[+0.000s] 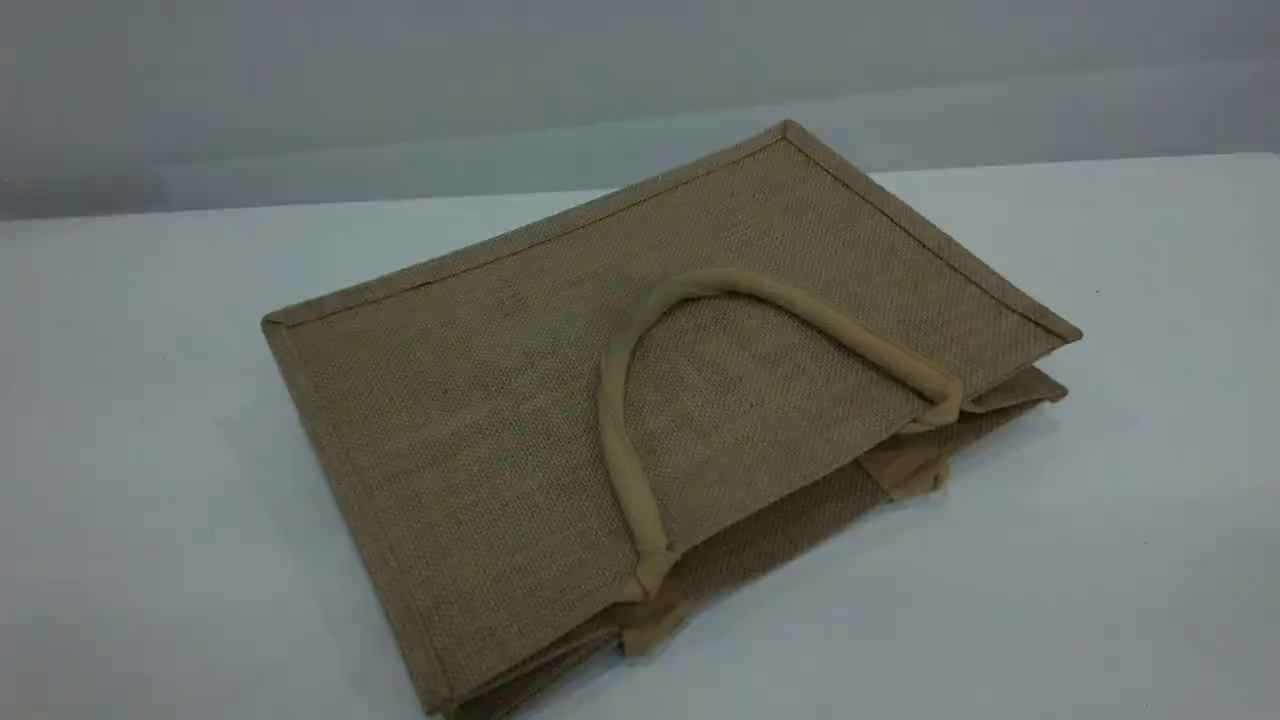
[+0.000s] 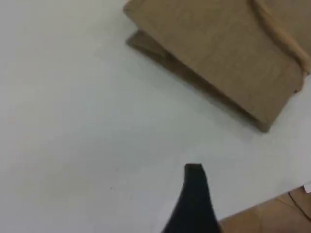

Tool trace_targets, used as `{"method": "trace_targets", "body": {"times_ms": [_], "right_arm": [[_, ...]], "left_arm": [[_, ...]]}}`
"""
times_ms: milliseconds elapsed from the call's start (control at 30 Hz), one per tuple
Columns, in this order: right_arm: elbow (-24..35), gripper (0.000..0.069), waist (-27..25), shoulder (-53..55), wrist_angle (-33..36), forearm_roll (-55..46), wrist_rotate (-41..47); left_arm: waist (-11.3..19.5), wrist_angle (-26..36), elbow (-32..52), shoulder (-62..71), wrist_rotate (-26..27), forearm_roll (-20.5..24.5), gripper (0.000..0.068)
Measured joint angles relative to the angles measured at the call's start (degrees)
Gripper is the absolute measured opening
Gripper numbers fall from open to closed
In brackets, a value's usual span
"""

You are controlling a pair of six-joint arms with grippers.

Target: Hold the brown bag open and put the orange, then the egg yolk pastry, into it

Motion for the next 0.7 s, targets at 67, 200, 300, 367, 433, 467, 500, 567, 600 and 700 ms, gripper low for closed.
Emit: {"method": "trace_targets", "body": {"times_ms": [67,200,300,367,433,467,500,567,600,700], "right_arm": [[0.0,0.0573,0.0,0.0,0.0,0.1,0.0],[0.0,0.0573,0.0,0.0,0.0,0.1,0.0],[0.0,0.0573,0.0,0.0,0.0,0.1,0.0],[0.0,0.0573,0.0,0.0,0.0,0.1,0.0],[0.0,0.0573,0.0,0.0,-0.1,0.1,0.0],[0.0,0.0573,0.0,0.0,-0.1,0.1,0.0],[0.0,0.0573,0.0,0.0,-0.1,0.1,0.0],[0.0,0.0573,0.0,0.0,-0.1,0.1,0.0],[0.0,0.0573,0.0,0.0,-0.1,0.1,0.0],[0.0,0.0573,0.0,0.0,-0.1,0.1,0.0]], "left_arm": [[0.0,0.3,0.1,0.0,-1.5,0.9,0.0514],[0.0,0.2,0.1,0.0,-1.7,1.1,0.0514],[0.0,0.2,0.1,0.0,-1.7,1.1,0.0512],[0.0,0.2,0.1,0.0,-1.7,1.1,0.0513],[0.0,0.2,0.1,0.0,-1.7,1.1,0.0513],[0.0,0.2,0.1,0.0,-1.7,1.1,0.0513],[0.0,0.2,0.1,0.0,-1.7,1.1,0.0513],[0.0,0.2,0.1,0.0,-1.7,1.0,0.0513],[0.0,0.2,0.1,0.0,-1.7,1.0,0.0513],[0.0,0.2,0.1,0.0,-1.7,1.0,0.0513]]}}
